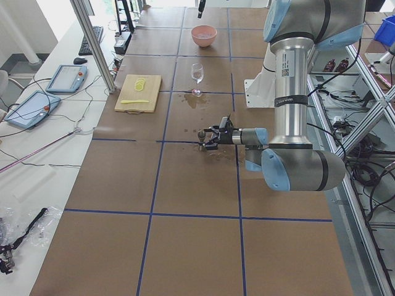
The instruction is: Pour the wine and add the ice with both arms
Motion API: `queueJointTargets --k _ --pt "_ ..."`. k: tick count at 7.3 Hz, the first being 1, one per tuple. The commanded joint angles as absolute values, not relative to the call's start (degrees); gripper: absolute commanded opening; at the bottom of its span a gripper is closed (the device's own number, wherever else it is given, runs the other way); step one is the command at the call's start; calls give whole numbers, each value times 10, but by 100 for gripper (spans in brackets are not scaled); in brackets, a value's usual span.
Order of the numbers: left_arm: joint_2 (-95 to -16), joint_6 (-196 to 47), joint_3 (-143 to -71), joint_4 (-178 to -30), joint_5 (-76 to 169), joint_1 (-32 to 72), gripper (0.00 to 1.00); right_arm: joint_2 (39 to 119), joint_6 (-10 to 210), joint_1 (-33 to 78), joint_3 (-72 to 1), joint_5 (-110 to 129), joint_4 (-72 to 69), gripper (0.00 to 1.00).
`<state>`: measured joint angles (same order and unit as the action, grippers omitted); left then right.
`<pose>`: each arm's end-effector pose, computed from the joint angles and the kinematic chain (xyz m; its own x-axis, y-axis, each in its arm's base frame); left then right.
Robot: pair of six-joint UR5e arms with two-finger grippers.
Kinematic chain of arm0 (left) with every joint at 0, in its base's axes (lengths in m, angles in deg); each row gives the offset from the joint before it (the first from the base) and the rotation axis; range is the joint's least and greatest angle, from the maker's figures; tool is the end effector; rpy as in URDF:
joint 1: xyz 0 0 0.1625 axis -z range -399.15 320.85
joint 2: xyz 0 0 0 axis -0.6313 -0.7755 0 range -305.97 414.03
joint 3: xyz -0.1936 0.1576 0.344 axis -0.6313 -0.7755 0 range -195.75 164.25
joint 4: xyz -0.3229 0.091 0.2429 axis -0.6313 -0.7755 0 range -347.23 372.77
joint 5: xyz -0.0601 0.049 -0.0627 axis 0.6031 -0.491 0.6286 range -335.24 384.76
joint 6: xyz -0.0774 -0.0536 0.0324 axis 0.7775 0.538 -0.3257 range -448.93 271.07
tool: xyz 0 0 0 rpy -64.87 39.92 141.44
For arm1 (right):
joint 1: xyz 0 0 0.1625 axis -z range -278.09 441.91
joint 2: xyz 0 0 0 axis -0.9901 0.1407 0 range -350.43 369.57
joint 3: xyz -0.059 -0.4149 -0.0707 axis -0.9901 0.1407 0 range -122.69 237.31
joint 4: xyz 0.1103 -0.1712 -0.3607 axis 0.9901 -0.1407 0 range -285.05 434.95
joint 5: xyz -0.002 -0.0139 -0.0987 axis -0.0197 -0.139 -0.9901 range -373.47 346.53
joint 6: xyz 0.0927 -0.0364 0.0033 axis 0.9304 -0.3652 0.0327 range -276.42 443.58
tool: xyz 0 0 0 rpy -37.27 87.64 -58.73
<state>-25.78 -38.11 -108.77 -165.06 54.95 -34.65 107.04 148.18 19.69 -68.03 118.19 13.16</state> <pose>0.3612 -0.2483 0.5396 0.6875 0.2646 -0.6762 0.5874 0.3448 0.7322 -0.1313 -0.3930 0.3594 0.4080 0.0873 0.9088 -0.2535 0.9671 0.0209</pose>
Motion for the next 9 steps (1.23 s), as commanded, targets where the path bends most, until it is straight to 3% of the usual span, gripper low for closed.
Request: queueJointTargets --k 1,7,9 --pt "-196 -381 -1139 -1650 590 -346 100 1071 1482 197 -681 1182 134 0" --pt "-33 -310 -1273 -1604 865 -344 100 1063 1482 198 -686 1185 138 0" --pt "-26 -299 -1286 -1572 934 -323 100 1025 1484 201 -684 1200 134 0"
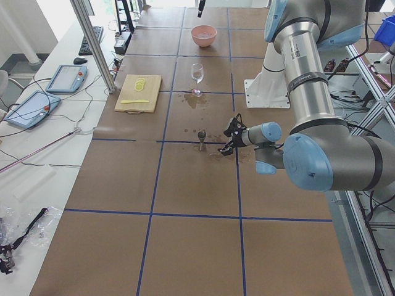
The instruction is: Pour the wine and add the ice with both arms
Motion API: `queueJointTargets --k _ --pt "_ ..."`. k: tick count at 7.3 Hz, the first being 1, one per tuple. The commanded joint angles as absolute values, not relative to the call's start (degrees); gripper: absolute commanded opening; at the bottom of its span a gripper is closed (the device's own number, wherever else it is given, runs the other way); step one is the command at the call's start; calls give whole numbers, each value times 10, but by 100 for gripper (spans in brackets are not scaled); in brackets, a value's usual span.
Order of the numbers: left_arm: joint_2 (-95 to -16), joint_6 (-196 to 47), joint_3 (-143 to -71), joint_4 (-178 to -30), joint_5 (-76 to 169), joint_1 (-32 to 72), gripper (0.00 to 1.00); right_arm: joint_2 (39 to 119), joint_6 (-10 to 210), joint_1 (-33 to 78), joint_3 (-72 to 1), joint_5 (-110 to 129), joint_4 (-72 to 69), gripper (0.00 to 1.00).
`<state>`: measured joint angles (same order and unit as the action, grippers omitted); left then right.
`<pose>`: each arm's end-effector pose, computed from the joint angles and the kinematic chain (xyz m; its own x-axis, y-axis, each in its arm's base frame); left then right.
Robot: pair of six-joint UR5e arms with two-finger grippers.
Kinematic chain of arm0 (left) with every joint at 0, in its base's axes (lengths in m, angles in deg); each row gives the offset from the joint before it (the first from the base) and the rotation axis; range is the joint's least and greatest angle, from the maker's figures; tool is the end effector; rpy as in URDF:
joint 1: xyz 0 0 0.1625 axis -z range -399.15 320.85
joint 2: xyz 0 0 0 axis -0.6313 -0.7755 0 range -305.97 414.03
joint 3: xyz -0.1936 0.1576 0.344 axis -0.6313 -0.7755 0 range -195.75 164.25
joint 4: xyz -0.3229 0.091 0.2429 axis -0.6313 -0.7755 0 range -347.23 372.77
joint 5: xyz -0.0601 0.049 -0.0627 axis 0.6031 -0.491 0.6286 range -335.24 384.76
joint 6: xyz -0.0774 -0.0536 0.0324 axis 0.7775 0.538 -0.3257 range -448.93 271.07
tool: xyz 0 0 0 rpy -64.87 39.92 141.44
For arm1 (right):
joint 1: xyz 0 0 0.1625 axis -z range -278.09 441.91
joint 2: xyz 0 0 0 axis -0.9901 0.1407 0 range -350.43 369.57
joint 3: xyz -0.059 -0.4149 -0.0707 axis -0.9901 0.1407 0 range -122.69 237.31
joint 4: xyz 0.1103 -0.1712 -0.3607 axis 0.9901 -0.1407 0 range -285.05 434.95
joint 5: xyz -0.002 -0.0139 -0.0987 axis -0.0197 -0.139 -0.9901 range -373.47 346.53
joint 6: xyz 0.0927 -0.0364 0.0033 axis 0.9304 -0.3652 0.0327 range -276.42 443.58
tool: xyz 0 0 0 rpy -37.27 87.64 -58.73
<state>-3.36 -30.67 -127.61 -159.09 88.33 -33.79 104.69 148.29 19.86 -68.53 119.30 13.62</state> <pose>0.2551 -0.2022 0.5283 0.5387 0.4227 -0.7288 0.2581 0.7407 0.6203 -0.1357 -0.3955 0.3369 0.3756 0.0392 0.9259 -0.2368 0.9700 0.0550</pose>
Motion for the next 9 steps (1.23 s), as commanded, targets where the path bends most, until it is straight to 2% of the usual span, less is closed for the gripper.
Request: queueJointTargets --k 1,2,4,6,9 --pt "-20 -299 -1322 -1509 1023 -263 100 995 1497 211 -676 1206 130 0" --pt "-20 -300 -1366 -1433 1084 -215 100 949 1539 234 -662 1204 129 0" --pt "-20 -300 -1384 -1408 1129 -202 100 876 1584 299 -634 1169 123 0" --pt "-27 -300 -1420 -1357 1207 -158 100 796 1591 352 -624 1128 49 0" --pt "-94 -307 -1475 -1200 1276 -80 100 699 1627 446 -591 1030 -12 0"
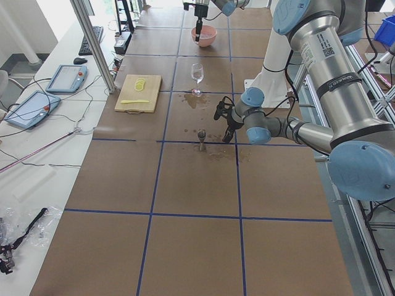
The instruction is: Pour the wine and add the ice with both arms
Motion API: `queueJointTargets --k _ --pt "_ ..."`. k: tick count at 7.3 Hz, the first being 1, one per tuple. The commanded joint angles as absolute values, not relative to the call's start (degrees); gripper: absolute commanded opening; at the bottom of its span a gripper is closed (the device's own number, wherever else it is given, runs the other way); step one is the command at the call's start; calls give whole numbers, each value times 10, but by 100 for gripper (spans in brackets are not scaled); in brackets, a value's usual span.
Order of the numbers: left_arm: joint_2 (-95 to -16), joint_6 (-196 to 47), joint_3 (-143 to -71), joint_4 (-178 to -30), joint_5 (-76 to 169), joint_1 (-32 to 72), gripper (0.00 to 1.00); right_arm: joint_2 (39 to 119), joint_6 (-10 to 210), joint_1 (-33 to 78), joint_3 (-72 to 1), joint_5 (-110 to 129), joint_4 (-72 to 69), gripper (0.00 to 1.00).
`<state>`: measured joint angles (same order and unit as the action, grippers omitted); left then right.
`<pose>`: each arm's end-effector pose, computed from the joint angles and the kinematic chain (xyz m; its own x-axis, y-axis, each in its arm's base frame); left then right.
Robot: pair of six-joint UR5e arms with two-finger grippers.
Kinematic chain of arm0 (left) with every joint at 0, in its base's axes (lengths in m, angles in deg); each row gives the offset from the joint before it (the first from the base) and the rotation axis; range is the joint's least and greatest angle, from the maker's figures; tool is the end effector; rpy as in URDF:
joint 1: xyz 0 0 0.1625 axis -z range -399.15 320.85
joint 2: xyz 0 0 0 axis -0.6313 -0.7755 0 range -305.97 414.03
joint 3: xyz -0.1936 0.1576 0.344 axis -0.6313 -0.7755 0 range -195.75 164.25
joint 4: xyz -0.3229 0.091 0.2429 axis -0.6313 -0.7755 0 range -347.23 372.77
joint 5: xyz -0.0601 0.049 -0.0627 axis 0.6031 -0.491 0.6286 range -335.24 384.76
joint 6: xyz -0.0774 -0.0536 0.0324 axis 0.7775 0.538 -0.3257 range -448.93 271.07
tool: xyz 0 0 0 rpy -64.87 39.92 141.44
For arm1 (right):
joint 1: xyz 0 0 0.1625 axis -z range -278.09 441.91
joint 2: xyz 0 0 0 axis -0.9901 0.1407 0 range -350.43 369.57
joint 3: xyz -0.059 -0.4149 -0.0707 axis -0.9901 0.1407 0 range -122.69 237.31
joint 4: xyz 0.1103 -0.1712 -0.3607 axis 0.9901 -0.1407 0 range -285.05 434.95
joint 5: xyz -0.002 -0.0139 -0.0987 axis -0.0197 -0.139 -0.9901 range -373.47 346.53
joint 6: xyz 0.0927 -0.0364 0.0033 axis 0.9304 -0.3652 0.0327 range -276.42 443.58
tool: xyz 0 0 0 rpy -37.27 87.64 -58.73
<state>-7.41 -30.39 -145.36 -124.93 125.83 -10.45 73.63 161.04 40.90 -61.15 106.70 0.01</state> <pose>0.2233 -0.2523 0.4262 0.5590 0.2780 -0.7812 0.0416 0.9315 0.3613 -0.3453 -0.4105 0.1627 0.3044 0.0161 0.9524 -0.1498 0.9882 0.0312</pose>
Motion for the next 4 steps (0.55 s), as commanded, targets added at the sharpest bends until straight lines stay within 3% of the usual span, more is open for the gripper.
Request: queueJointTargets --k 1,4 --pt "-103 -307 -1495 -1163 1312 -62 100 680 1629 468 -577 1005 -12 0" --pt "-138 -344 -1538 -1079 1388 20 100 649 1641 487 -543 985 -12 0"
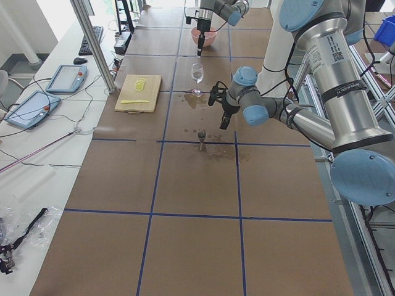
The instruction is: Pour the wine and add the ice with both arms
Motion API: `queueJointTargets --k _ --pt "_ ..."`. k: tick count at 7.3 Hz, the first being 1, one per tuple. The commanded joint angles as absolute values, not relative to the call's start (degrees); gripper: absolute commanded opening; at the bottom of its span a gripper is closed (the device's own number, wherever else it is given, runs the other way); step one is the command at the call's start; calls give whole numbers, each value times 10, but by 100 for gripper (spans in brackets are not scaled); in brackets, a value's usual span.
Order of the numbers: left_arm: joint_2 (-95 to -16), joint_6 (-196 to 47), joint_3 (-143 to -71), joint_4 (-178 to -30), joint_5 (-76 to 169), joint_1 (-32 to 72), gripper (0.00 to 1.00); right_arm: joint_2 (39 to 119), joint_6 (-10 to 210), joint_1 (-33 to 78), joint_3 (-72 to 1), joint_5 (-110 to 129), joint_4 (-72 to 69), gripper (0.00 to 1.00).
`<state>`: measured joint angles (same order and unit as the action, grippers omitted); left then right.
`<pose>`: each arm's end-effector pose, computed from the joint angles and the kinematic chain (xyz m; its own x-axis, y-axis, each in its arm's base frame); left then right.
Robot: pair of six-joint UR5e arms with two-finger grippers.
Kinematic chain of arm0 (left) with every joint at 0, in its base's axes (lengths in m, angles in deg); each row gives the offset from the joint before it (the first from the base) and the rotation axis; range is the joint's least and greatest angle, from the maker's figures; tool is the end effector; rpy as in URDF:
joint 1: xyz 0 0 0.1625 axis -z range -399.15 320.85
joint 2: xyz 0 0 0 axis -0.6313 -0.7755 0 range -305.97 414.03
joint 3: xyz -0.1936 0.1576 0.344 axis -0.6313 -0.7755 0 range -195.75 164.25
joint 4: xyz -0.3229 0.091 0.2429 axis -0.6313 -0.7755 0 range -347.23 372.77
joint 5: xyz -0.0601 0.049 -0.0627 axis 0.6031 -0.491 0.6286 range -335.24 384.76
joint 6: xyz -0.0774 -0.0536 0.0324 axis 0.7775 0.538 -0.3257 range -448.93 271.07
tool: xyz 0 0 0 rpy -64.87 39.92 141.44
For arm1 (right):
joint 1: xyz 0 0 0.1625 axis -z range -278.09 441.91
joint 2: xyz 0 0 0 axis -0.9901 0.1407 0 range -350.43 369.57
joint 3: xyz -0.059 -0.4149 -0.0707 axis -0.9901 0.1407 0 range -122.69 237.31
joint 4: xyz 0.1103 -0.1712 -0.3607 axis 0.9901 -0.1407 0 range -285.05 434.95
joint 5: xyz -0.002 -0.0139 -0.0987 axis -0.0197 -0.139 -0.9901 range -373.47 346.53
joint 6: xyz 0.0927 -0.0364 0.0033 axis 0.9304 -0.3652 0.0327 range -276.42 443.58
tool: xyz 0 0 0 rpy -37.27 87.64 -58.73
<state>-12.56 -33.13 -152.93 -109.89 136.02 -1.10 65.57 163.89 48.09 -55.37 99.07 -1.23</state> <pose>0.1941 -0.2752 0.3628 0.5493 0.2354 -0.8018 0.0334 0.9525 0.3026 -0.4233 -0.3980 0.1239 0.3092 0.0202 0.9508 -0.1643 0.9859 0.0325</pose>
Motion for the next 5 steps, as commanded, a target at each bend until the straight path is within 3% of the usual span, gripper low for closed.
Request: queueJointTargets --k 1,4,5 --pt "-143 -347 -1545 -1065 1394 23 100 642 1641 488 -533 984 -12 0" --pt "-161 -358 -1552 -1022 1395 44 100 640 1641 496 -528 979 -12 0" --pt "-171 -378 -1553 -1002 1396 51 100 640 1641 496 -526 979 -10 32"
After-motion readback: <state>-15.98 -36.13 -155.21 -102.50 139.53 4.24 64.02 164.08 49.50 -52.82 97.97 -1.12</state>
